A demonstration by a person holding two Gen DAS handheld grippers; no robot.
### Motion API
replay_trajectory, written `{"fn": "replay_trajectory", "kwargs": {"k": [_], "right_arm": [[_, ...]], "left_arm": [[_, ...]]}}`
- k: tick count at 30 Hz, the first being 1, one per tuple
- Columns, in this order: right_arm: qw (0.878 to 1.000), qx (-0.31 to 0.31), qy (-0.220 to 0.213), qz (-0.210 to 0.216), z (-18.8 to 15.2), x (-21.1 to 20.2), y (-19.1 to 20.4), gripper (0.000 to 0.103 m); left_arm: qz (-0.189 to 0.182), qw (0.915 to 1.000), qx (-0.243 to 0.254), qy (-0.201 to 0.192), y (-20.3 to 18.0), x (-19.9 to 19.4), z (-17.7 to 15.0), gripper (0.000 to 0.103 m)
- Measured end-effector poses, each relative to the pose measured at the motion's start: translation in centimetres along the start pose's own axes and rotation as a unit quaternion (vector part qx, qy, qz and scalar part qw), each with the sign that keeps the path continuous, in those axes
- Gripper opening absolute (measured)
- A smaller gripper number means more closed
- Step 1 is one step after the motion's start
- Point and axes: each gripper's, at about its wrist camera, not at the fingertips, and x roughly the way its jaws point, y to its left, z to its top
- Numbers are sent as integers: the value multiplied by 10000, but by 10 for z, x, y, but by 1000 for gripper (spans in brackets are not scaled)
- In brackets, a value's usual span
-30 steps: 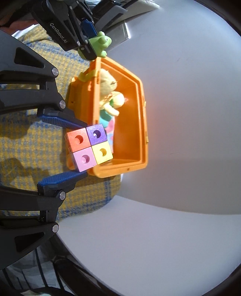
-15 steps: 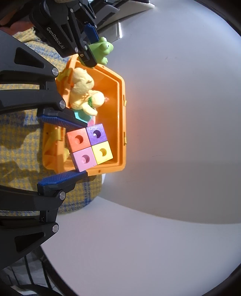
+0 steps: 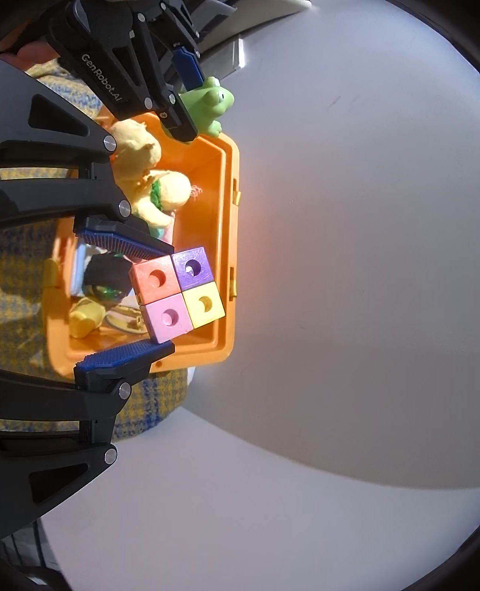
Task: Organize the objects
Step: 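Lift the frog and cube block over the crate with both tools, then open both tools to drop the frog and cube block into the crate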
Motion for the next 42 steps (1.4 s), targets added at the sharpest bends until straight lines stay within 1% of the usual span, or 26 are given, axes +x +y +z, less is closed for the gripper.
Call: {"fn": "replay_trajectory", "kwargs": {"k": [5,12,13,14,15,16,17,18,19,20,25,30,42], "right_arm": [[9999,-57,161,23,5,22,3,45],[9994,-50,327,88,7,40,4,45],[9994,-38,339,86,7,42,4,45],[9995,-24,325,53,7,42,3,45],[9995,-22,321,30,7,42,3,46],[9995,-20,316,-5,7,42,3,50],[9995,-21,308,-61,7,41,3,59],[9995,-22,296,-92,8,42,2,64],[9996,-23,277,-111,8,41,4,70],[9996,-19,259,-119,7,40,4,70],[9995,40,260,-152,6,34,0,71],[9995,102,233,-168,-10,13,-11,71],[9996,146,167,-158,-31,-23,-7,71]], "left_arm": [[-34,9998,-62,159,1,23,3,50],[9,9996,-58,273,0,38,5,50],[57,9995,-68,289,-1,39,5,55],[91,9995,-78,293,-1,39,5,64],[125,9995,-90,273,0,39,4,68],[184,9996,-91,217,-1,36,4,72],[220,9995,-81,202,0,35,4,75],[239,9995,-74,195,2,34,2,77],[260,9995,-74,191,1,32,2,82],[275,9994,-82,180,4,27,-1,85],[317,9993,-121,156,7,18,-4,85],[331,9993,-124,111,8,-2,-13,85],[312,9994,-114,60,4,-39,-35,85]]}}
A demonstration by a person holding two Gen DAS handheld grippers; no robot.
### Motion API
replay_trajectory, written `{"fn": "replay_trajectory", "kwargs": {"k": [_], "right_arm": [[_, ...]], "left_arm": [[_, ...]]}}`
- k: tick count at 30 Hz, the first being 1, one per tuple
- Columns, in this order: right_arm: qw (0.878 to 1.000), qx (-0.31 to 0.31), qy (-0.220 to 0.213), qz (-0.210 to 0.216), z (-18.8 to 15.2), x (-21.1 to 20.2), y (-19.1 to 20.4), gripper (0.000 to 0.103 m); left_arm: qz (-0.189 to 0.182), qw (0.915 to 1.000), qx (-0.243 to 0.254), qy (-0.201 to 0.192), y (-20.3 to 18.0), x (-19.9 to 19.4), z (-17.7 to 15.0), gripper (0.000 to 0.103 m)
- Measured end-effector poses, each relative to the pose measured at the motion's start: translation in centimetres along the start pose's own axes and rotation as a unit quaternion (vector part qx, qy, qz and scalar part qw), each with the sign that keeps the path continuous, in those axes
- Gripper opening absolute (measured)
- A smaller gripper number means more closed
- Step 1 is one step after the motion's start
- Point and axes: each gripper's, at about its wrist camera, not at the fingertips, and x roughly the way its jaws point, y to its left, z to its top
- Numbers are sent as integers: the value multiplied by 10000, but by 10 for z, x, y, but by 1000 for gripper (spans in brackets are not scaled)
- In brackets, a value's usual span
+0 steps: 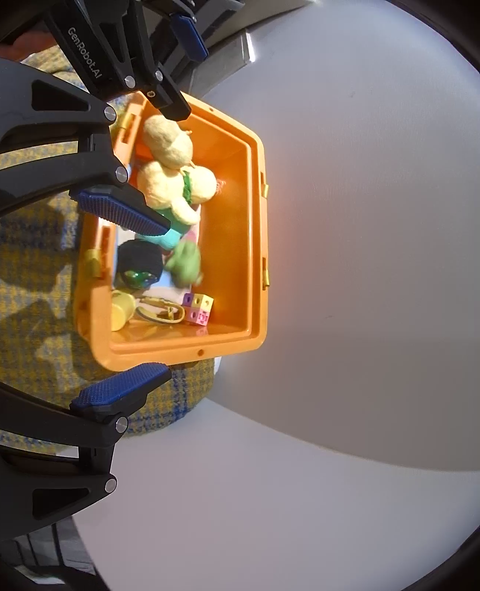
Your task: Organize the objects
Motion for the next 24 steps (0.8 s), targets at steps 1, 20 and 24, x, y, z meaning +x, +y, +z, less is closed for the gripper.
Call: {"fn": "replay_trajectory", "kwargs": {"k": [1,20,24], "right_arm": [[10000,4,-6,-2,-2,-3,0,71],[9998,162,-94,-45,-43,-47,-8,72],[9997,228,-111,-27,-54,-56,-7,72]], "left_arm": [[0,10000,-5,-7,0,-3,-2,85],[-32,9999,-119,-91,0,-53,-43,85],[16,9998,-152,-117,1,-65,-56,85]]}}
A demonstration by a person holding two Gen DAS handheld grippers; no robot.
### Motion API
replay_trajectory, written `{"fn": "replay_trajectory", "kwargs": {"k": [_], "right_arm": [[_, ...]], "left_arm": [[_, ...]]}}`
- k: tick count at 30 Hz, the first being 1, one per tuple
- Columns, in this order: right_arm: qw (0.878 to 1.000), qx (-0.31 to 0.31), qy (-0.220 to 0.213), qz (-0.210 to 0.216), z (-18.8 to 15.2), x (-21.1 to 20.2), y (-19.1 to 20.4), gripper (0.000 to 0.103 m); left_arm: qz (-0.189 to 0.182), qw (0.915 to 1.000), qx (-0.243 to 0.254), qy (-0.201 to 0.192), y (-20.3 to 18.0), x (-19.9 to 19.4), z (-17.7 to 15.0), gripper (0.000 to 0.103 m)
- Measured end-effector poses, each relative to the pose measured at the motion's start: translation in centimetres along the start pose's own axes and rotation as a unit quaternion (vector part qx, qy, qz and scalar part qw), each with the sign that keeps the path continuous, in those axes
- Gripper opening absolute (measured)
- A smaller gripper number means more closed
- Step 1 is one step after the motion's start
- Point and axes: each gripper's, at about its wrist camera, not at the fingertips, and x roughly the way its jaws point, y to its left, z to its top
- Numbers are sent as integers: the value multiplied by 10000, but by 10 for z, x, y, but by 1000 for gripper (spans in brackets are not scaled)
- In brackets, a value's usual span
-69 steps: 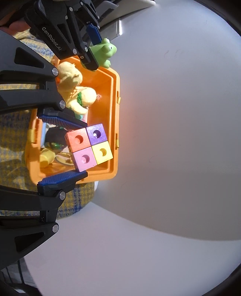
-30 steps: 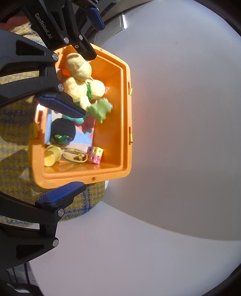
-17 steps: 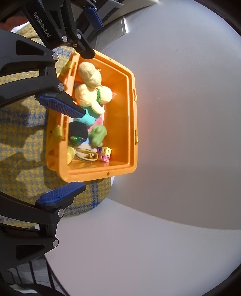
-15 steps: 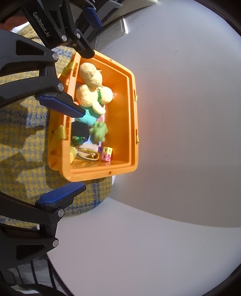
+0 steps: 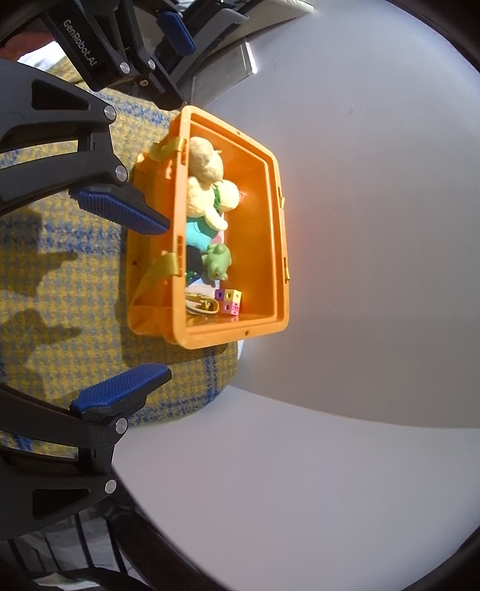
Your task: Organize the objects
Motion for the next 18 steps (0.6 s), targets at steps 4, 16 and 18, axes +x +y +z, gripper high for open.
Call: {"fn": "replay_trajectory", "kwargs": {"k": [4,16,18], "right_arm": [[10000,20,-18,-9,-12,-9,2,73],[9999,162,-36,-24,-51,-38,1,78],[9998,190,-4,-9,-56,-42,0,78]], "left_arm": [[74,10000,-13,-37,1,-11,-14,86],[208,9994,-152,227,4,-28,-57,88],[223,9993,-169,247,5,-30,-60,90]]}}
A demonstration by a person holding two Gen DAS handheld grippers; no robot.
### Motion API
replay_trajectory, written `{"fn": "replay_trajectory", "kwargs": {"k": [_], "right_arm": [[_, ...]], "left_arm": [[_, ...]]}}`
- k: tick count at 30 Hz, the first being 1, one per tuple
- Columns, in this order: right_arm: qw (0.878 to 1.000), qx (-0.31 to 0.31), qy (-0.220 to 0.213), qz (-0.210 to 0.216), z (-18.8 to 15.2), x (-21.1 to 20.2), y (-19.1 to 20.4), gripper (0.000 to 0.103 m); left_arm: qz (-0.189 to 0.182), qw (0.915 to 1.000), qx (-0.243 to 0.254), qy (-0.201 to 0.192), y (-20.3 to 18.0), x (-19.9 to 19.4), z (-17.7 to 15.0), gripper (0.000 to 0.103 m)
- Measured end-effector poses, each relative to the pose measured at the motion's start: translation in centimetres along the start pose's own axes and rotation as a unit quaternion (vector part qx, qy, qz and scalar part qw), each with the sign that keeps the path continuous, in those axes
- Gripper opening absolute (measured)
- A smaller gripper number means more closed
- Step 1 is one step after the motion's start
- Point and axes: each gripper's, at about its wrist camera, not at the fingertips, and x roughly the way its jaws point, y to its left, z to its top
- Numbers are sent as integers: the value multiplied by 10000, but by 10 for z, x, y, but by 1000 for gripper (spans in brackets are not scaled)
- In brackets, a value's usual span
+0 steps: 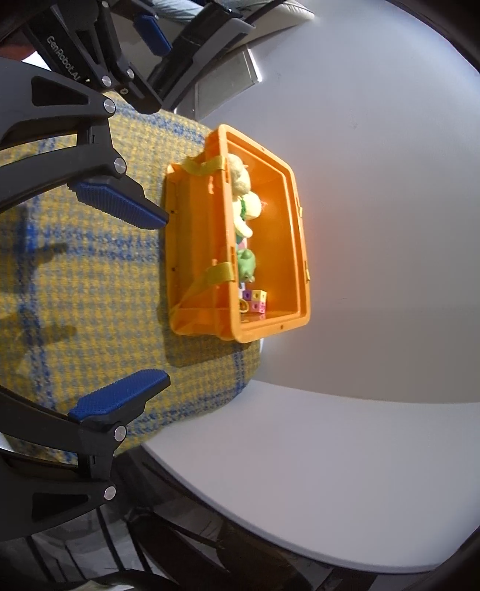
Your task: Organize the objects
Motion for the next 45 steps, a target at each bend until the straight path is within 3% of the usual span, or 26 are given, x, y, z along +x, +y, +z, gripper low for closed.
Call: {"fn": "replay_trajectory", "kwargs": {"k": [8,13,26,45], "right_arm": [[9994,182,292,77,-19,-16,-10,85],[9979,249,576,145,-30,-26,-8,85],[9969,55,783,32,-48,-55,-3,91],[9937,16,1121,37,-65,-55,-5,92]], "left_arm": [[-26,9995,-159,269,10,-17,-21,103],[28,9977,-298,603,20,-29,-29,103],[148,9935,-258,1096,23,-46,-66,103],[306,9915,-208,1248,27,-50,-78,103]]}}
